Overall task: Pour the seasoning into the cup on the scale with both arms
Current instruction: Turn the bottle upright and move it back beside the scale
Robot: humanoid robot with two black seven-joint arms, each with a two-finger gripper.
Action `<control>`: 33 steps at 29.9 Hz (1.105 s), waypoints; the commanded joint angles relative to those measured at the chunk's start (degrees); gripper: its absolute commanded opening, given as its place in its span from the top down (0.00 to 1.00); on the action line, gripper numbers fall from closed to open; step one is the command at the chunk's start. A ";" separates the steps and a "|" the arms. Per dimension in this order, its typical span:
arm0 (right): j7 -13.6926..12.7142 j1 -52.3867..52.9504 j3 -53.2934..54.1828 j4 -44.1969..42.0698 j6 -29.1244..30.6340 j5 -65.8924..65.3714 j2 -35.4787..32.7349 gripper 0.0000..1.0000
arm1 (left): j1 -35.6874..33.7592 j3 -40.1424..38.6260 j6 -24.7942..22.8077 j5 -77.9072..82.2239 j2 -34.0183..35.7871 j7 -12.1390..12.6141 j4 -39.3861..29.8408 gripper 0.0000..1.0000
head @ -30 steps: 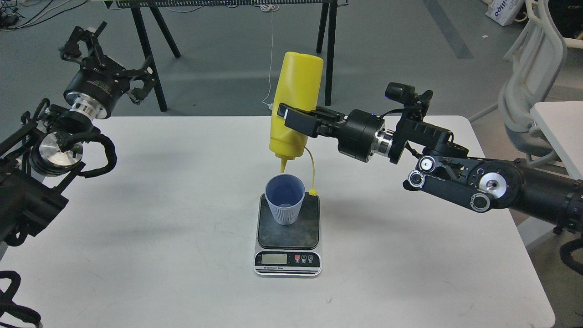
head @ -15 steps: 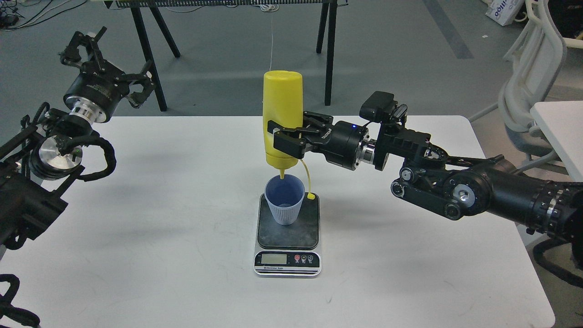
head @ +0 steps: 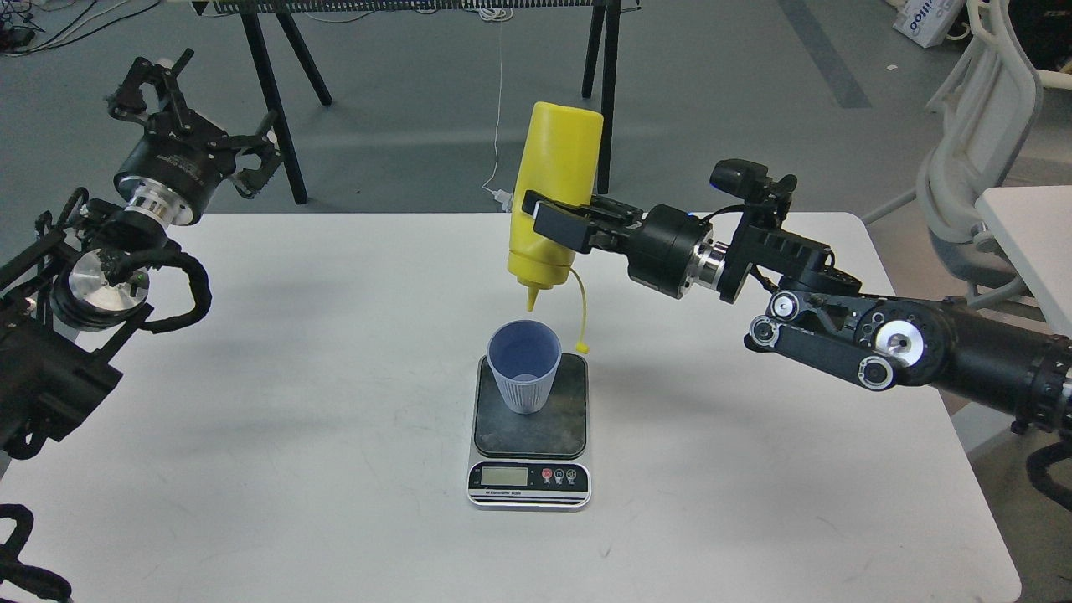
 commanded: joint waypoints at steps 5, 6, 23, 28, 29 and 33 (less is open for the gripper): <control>0.00 -5.31 7.89 9.60 9.21 24.51 -13.56 0.67 | 0.00 -0.08 0.00 0.04 -0.40 -0.01 -0.09 0.00; 0.00 -6.80 9.92 10.30 11.24 27.77 -14.88 0.67 | 0.00 -0.08 0.00 0.04 -0.49 -0.01 -0.09 0.00; 0.00 -47.49 41.74 10.75 36.36 62.68 -13.59 0.66 | 2.55 -1.49 -3.08 0.13 -0.23 -0.01 -0.26 0.00; 0.00 -52.96 45.79 5.31 36.36 66.38 -7.09 0.66 | 2.55 -1.05 -2.81 0.48 -0.23 0.08 -0.26 0.00; 0.00 -53.13 46.06 3.91 36.36 67.17 -5.07 0.66 | 2.55 -0.96 -2.64 0.57 -0.23 0.08 -0.26 0.00; 0.00 -53.31 45.97 -2.95 36.36 68.41 -0.32 0.66 | 2.46 -0.78 -2.02 0.74 -0.14 0.35 -0.26 0.00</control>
